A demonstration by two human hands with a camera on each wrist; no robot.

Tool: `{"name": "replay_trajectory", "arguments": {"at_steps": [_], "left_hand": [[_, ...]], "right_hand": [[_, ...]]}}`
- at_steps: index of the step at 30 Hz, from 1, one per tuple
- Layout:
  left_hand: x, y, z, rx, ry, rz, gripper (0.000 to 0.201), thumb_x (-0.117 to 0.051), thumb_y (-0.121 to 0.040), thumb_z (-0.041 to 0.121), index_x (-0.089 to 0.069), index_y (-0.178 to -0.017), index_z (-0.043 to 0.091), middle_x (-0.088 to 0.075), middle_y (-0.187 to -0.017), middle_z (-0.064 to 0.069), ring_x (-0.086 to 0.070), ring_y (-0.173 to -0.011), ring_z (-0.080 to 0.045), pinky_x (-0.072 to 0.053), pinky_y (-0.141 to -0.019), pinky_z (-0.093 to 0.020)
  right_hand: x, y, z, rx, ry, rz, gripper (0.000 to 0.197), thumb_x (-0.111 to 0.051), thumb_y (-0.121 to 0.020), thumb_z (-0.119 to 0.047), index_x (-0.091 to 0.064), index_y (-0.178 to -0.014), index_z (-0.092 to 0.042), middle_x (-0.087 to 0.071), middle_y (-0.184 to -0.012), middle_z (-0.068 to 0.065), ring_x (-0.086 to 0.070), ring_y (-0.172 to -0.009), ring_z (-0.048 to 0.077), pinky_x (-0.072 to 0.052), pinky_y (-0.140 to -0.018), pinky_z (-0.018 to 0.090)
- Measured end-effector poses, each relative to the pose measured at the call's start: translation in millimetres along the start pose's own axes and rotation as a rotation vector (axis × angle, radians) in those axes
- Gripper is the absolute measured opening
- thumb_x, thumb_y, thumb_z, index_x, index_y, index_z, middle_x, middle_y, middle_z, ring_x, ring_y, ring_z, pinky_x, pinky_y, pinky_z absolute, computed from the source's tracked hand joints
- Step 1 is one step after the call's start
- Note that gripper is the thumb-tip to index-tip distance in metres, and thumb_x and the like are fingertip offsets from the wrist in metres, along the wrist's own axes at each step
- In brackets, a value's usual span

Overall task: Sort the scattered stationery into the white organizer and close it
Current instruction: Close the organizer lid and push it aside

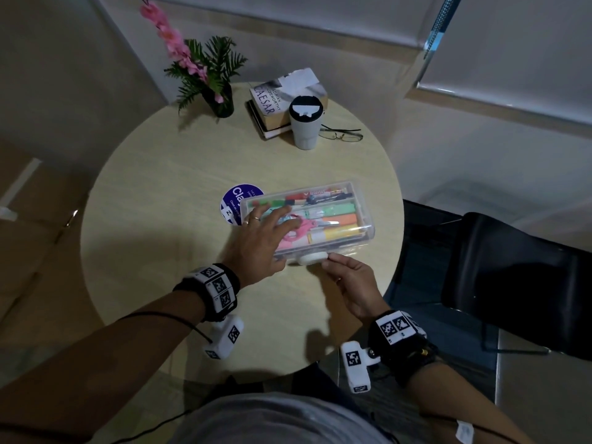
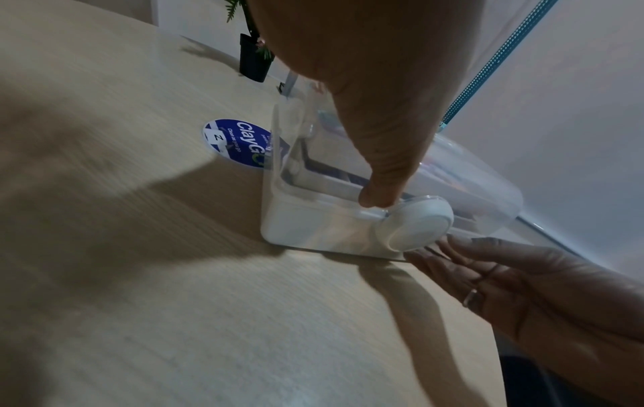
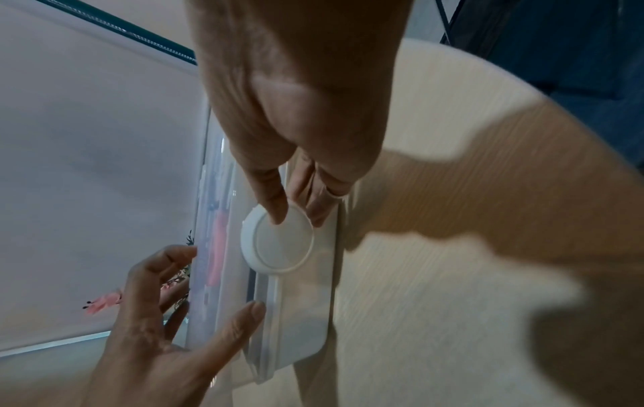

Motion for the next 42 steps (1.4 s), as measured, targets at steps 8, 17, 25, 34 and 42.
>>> {"name": "replay_trajectory", "arguments": {"at_steps": [8,17,25,34,42], "left_hand": [[1.2,1.9,-2.8,-0.006,0.079,0.014,0.086,-0.077,-0.072,0.059,-0.041,-0.147,0.038,-0.032,-0.162,0.008,-0.029,-0.147,-0.034,-0.049,-0.103,-0.061],[-0.7,30.7,-63.0,0.673,0.669,0.258,0.092,-0.091,-0.074,0.048,-0.036,-0.142,0.018,-0.036,-0.146,0.001,-0.035,-0.135,-0.015,-0.036,-0.109,-0.036],[-14.4,24.9,-53.5,0.678,1.548,0.039,0.039,-0.083,-0.088,0.021,-0.072,-0.126,0.022,-0.078,-0.116,0.002,-0.075,-0.109,-0.017,-0.058,-0.099,-0.046],[18.5,0.6,-151.6,0.73,1.622,0.199,0.04,-0.085,-0.085,0.016,-0.074,-0.123,0.016,-0.079,-0.114,-0.006,-0.076,-0.107,-0.025,-0.056,-0.102,-0.048],[28.5,-36.0,-252.8,0.825,1.572,0.244,0.043,-0.089,-0.08,0.021,-0.074,-0.119,0.014,-0.08,-0.106,-0.008,-0.078,-0.099,-0.029,-0.061,-0.09,-0.045]], "right_hand": [[32.5,-18.2,-29.0,0.072,0.281,0.066,0.018,-0.069,-0.085,0.016,-0.076,-0.099,0.007,-0.078,-0.097,0.021,-0.073,-0.095,0.031,-0.06,-0.094,0.038],[41.6,-51.2,-112.0,0.273,0.523,0.253,0.058,-0.048,-0.098,-0.056,-0.068,-0.119,-0.006,-0.073,-0.114,0.016,-0.071,-0.102,0.024,-0.058,-0.09,0.049],[-31.6,-30.5,-142.0,0.406,0.697,-0.027,0.023,-0.064,-0.103,-0.032,-0.077,-0.108,-0.014,-0.081,-0.1,0.006,-0.077,-0.097,0.028,-0.063,-0.083,0.044],[-128.0,-68.7,-153.9,0.481,0.648,-0.072,0.021,-0.064,-0.104,-0.03,-0.077,-0.113,-0.016,-0.081,-0.102,0.001,-0.076,-0.098,0.022,-0.06,-0.086,0.041],[-189.9,-144.3,-143.0,0.364,0.484,-0.079,0.023,-0.066,-0.1,-0.016,-0.076,-0.12,-0.012,-0.078,-0.115,0.01,-0.073,-0.111,0.033,-0.053,-0.104,0.058]]}}
Point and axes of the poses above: each hand's wrist, its own y-axis away from the middle knuckle, its own x-axis out of the back of the hand, z = x × y, the point moved 8 cm from there along -y, towards the middle knuckle
